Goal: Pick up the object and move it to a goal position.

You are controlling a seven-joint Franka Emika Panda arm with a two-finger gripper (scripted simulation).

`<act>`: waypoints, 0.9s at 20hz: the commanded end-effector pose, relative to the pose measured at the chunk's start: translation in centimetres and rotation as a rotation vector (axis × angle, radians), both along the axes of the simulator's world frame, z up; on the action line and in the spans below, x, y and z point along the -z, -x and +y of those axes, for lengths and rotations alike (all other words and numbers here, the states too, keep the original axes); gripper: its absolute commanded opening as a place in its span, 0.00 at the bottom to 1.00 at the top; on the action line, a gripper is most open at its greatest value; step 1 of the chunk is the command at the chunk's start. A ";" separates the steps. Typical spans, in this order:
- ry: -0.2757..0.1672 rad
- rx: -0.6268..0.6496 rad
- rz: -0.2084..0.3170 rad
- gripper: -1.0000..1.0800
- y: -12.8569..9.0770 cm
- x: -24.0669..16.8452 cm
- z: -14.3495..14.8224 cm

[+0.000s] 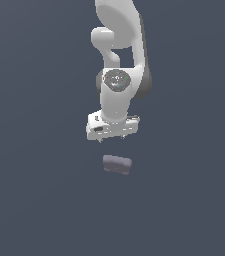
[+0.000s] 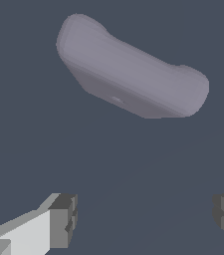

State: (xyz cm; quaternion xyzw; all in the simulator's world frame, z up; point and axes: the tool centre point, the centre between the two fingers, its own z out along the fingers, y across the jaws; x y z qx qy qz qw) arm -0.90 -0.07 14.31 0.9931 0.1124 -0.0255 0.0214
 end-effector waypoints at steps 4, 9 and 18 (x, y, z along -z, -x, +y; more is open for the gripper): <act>-0.008 -0.145 0.003 0.96 -1.1 0.0 0.4; -0.016 -0.284 0.005 0.96 -2.2 0.1 0.7; -0.032 -0.532 0.006 0.96 -4.1 0.1 1.3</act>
